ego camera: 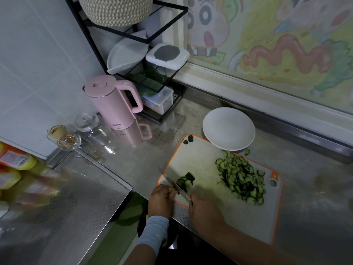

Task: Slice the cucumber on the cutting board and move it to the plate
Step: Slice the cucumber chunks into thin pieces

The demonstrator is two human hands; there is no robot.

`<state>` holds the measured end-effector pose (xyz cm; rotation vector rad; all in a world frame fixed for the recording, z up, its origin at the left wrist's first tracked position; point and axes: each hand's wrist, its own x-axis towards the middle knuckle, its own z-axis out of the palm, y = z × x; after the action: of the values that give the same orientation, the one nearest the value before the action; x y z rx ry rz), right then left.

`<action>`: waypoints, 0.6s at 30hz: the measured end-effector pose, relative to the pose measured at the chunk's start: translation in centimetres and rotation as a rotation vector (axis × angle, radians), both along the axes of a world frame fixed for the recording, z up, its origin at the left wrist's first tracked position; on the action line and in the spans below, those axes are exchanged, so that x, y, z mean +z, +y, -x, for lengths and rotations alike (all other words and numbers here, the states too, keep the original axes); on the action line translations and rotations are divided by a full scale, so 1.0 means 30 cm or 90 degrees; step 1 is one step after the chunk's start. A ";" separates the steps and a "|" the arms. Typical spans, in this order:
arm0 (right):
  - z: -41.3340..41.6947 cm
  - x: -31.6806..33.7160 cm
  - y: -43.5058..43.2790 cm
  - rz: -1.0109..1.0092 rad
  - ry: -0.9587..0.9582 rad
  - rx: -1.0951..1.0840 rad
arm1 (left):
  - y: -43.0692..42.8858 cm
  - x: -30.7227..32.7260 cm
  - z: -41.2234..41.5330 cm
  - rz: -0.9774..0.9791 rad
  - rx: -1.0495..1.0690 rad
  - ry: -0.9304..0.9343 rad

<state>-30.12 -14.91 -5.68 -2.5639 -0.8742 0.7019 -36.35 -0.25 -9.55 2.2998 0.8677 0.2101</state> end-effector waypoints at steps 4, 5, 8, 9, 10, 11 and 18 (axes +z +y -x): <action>0.004 -0.010 0.009 0.003 0.002 -0.013 | 0.000 -0.004 0.002 -0.005 -0.009 -0.011; 0.004 -0.015 0.013 0.003 -0.002 -0.011 | -0.001 -0.004 0.003 -0.007 -0.009 -0.013; 0.002 -0.029 0.027 0.007 -0.001 -0.006 | -0.001 -0.006 0.007 -0.008 -0.006 -0.017; 0.001 -0.033 0.033 0.009 -0.001 -0.005 | 0.001 -0.007 0.007 -0.007 -0.006 -0.016; 0.000 -0.038 0.039 0.013 -0.002 0.000 | 0.002 -0.007 0.007 -0.008 -0.008 -0.015; -0.001 -0.044 0.048 0.015 -0.004 0.005 | 0.002 -0.007 0.006 -0.011 -0.009 -0.016; -0.045 -0.024 0.114 -0.018 0.025 -0.025 | -0.006 0.006 -0.009 0.005 -0.019 0.008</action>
<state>-28.78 -11.49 -6.41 -2.5270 -0.8126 0.7208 -36.09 -0.44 -9.37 2.3072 0.8390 0.1784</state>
